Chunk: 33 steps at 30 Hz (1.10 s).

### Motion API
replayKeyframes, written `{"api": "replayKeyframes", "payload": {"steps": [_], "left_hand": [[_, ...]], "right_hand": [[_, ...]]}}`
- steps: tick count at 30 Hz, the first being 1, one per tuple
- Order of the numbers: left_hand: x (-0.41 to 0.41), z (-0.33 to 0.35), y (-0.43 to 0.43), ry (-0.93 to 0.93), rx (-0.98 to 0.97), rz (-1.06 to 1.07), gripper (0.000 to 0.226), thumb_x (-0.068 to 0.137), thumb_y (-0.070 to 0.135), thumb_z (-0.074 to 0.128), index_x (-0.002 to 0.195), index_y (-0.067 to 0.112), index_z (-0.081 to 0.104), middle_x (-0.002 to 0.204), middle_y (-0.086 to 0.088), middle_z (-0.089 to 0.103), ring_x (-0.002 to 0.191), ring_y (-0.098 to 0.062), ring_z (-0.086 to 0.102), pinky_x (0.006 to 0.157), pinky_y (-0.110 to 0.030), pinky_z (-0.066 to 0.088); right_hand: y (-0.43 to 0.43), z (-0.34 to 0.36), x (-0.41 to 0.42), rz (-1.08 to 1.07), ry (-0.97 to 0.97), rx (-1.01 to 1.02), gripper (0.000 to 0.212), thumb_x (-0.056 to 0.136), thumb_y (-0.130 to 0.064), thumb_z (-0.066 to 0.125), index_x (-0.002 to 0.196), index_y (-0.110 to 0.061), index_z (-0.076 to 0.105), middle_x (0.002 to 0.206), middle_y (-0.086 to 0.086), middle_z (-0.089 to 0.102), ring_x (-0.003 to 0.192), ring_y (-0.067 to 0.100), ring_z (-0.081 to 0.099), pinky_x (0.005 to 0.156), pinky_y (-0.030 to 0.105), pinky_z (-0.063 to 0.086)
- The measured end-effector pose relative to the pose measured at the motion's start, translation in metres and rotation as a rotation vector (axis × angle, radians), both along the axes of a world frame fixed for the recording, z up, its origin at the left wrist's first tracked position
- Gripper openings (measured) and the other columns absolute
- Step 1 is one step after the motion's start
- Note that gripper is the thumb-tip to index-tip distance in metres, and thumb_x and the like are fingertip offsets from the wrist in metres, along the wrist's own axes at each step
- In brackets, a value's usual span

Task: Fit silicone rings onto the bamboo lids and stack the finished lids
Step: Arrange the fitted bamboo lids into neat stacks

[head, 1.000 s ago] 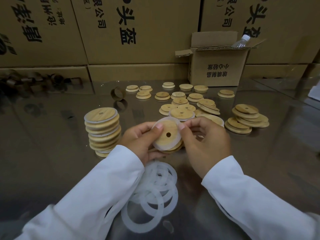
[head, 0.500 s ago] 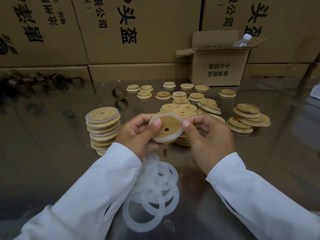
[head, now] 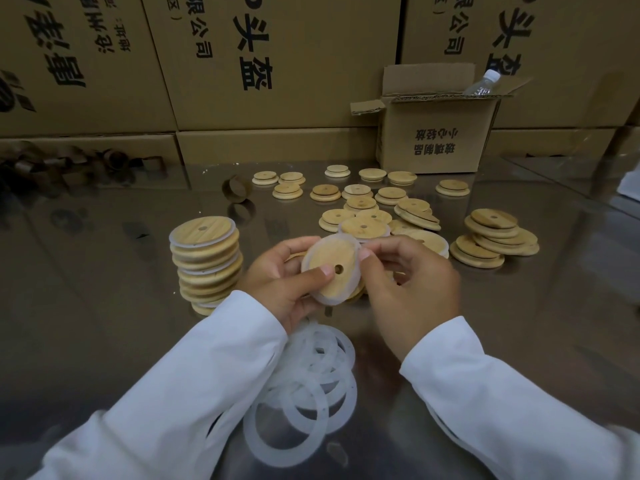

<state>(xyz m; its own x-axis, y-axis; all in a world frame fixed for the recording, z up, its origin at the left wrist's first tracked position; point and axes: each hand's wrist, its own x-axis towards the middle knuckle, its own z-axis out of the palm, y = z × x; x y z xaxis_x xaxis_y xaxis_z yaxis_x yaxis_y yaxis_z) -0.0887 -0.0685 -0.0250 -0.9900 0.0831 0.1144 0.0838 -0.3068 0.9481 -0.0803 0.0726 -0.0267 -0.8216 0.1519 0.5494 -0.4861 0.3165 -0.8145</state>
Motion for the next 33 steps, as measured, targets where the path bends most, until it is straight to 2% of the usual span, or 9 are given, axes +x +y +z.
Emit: {"api": "replayKeyframes", "payload": {"steps": [3,6,8,11,15,21,25,27,33], "left_hand": [[-0.0003,-0.0036,-0.0008,0.032,-0.141,0.029,0.035,0.065,0.011,0.065,0.100,0.009,0.065,0.085,-0.009,0.073,0.079,-0.021,0.069,0.067,-0.034,0.058],[-0.0011,-0.0047,-0.0021,0.031,-0.217,0.089,0.027,0.072,0.012,0.065,0.098,0.004,0.067,0.096,-0.020,0.070,0.091,-0.034,0.066,0.083,-0.045,0.053],[-0.0008,-0.0035,-0.0040,0.083,-0.277,0.132,0.017,0.073,0.012,0.067,0.089,0.014,0.069,0.092,-0.017,0.070,0.089,-0.035,0.065,0.082,-0.047,0.051],[-0.0015,-0.0020,-0.0070,0.193,-0.355,0.175,0.016,0.074,0.011,0.069,0.081,0.026,0.069,0.080,-0.002,0.072,0.078,-0.021,0.068,0.072,-0.036,0.057],[-0.0006,0.0015,-0.0082,0.255,-0.359,0.172,0.021,0.074,0.007,0.069,0.080,0.027,0.069,0.075,0.004,0.071,0.071,-0.010,0.068,0.063,-0.021,0.055],[-0.0007,-0.0034,-0.0046,0.212,-0.324,0.220,0.019,0.075,0.009,0.069,0.078,0.027,0.069,0.075,0.003,0.071,0.074,-0.017,0.067,0.068,-0.033,0.058],[-0.0018,-0.0047,-0.0016,0.132,-0.285,0.242,0.014,0.077,0.008,0.068,0.082,0.021,0.066,0.080,-0.005,0.071,0.079,-0.028,0.067,0.072,-0.042,0.056],[-0.0016,-0.0039,-0.0005,0.075,-0.225,0.232,0.011,0.077,0.008,0.066,0.084,0.016,0.065,0.081,-0.008,0.070,0.078,-0.028,0.067,0.071,-0.043,0.057],[0.0004,-0.0019,0.0015,0.029,-0.174,0.150,0.022,0.068,0.014,0.068,0.089,0.011,0.064,0.085,-0.009,0.070,0.077,-0.023,0.069,0.071,-0.040,0.058]], "right_hand": [[0.0010,-0.0008,-0.0002,-0.006,0.002,0.095,0.026,0.083,-0.021,0.063,0.068,-0.040,0.057,0.068,-0.026,0.059,0.081,-0.013,0.055,0.063,-0.003,0.037],[0.0018,-0.0016,-0.0017,0.002,-0.021,0.191,0.024,0.085,-0.021,0.062,0.070,-0.039,0.056,0.069,-0.026,0.057,0.078,-0.009,0.056,0.064,-0.004,0.036],[0.0025,-0.0014,-0.0029,0.002,-0.039,0.228,0.021,0.086,-0.021,0.060,0.073,-0.037,0.055,0.069,-0.027,0.055,0.072,-0.014,0.053,0.063,-0.006,0.033],[0.0046,-0.0002,-0.0045,0.001,-0.064,0.221,0.024,0.088,-0.021,0.059,0.071,-0.037,0.053,0.070,-0.027,0.053,0.072,-0.019,0.050,0.061,-0.007,0.033],[0.0073,0.0027,-0.0064,-0.005,-0.100,0.196,0.029,0.089,-0.020,0.058,0.067,-0.037,0.050,0.070,-0.026,0.053,0.068,-0.011,0.049,0.059,-0.007,0.033],[0.0073,0.0032,-0.0067,0.014,-0.088,0.175,0.026,0.087,-0.021,0.061,0.069,-0.038,0.052,0.072,-0.025,0.056,0.069,-0.012,0.054,0.060,-0.007,0.035],[0.0036,-0.0006,-0.0030,0.034,-0.033,0.124,0.011,0.083,-0.026,0.065,0.085,-0.033,0.057,0.081,-0.023,0.059,0.077,-0.012,0.057,0.062,-0.004,0.038],[0.0009,-0.0023,-0.0018,0.032,-0.007,0.106,0.015,0.081,-0.029,0.066,0.089,-0.034,0.054,0.084,-0.022,0.060,0.078,-0.009,0.058,0.063,0.000,0.042],[0.0018,-0.0028,-0.0022,-0.048,0.007,0.181,0.019,0.086,-0.029,0.061,0.073,-0.037,0.049,0.075,-0.024,0.056,0.078,-0.012,0.054,0.057,0.000,0.039]]}}
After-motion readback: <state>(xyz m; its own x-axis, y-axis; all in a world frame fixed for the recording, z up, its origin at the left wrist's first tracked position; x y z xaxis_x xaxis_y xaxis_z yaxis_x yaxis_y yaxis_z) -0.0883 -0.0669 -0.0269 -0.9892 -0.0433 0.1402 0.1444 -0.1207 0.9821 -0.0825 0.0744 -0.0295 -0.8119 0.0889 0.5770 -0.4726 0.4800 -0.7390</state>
